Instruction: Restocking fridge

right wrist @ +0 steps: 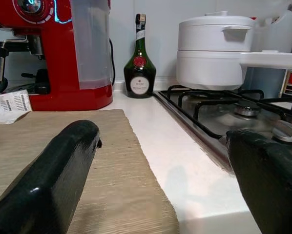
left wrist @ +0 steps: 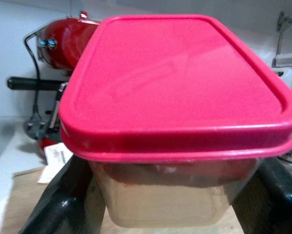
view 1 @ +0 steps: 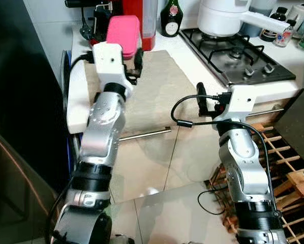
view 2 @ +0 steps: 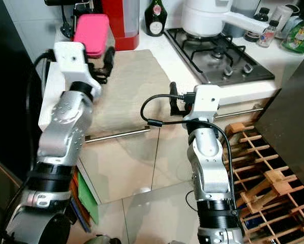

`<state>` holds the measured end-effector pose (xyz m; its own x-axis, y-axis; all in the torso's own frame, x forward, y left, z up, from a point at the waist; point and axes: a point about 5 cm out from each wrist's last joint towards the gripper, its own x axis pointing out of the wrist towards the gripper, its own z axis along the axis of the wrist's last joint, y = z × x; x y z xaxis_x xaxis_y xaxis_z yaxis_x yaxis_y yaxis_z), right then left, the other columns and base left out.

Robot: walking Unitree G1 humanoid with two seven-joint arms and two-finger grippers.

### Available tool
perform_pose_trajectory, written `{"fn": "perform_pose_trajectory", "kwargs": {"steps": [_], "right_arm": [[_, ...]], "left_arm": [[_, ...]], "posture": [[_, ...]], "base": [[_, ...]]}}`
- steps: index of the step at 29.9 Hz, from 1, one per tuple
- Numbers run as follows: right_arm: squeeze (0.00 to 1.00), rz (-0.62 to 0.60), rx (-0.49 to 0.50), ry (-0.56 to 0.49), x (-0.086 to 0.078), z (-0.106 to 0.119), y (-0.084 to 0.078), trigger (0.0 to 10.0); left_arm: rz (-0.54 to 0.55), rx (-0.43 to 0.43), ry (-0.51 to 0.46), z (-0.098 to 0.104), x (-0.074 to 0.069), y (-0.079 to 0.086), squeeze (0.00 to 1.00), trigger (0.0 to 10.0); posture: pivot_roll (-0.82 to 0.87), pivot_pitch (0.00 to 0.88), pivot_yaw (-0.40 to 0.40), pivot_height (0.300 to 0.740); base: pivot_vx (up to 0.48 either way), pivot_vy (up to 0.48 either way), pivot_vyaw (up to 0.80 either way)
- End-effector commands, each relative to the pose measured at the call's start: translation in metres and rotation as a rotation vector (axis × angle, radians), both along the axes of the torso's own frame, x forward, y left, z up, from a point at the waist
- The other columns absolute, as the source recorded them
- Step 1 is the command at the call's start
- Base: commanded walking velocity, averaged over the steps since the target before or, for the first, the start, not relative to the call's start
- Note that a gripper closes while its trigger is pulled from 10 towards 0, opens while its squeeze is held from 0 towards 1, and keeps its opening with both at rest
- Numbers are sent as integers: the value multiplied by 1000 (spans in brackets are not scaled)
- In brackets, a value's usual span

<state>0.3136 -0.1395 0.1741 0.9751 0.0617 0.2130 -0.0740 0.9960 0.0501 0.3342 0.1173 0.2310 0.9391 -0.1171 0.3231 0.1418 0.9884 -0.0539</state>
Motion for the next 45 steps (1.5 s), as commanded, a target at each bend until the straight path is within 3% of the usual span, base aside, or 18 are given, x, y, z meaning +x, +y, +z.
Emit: {"fn": "perform_pose_trajectory", "kwargs": {"steps": [1, 5, 6, 7, 8, 18, 45], "right_arm": [[0, -4, 4, 3, 1, -1, -2, 10000], [0, -6, 3, -6, 0, -1, -4, 10000], [0, -4, 3, -13, 0, 0, -3, 10000], [0, -4, 3, -13, 0, 0, -3, 10000], [0, -2, 4, -16, 1, 0, -3, 10000], [0, 8, -4, -27, 4, 2, -1, 10000], [0, 34, -38, 28, 6, -9, 5, 10000]], "left_arm": [[-5, 15, -26, 1, -9, 8, 0, 0], [-1, 77, -22, -12, -25, 18, 0, 0], [28, 81, 18, -20, -29, 22, 0, 9176], [28, 81, 18, -20, -29, 22, 0, 9176], [50, 71, 44, -25, -30, 25, 0, 10000], [68, 101, 61, -29, -24, 21, 0, 10000], [77, 102, 93, -33, -19, 13, 0, 10000]], "posture": [[-90, 0, 16, 740], [-76, 0, 6, 740], [-72, 0, 3, 740], [-72, 0, 3, 740], [-67, 0, -2, 740], [-77, 0, -4, 740], [-87, 0, -6, 740]], "base": [[0, 0, 0], [0, 0, 0], [0, 0, 0], [0, 0, 0], [0, 0, 0], [0, 0, 0], [-353, 0, 0]]}}
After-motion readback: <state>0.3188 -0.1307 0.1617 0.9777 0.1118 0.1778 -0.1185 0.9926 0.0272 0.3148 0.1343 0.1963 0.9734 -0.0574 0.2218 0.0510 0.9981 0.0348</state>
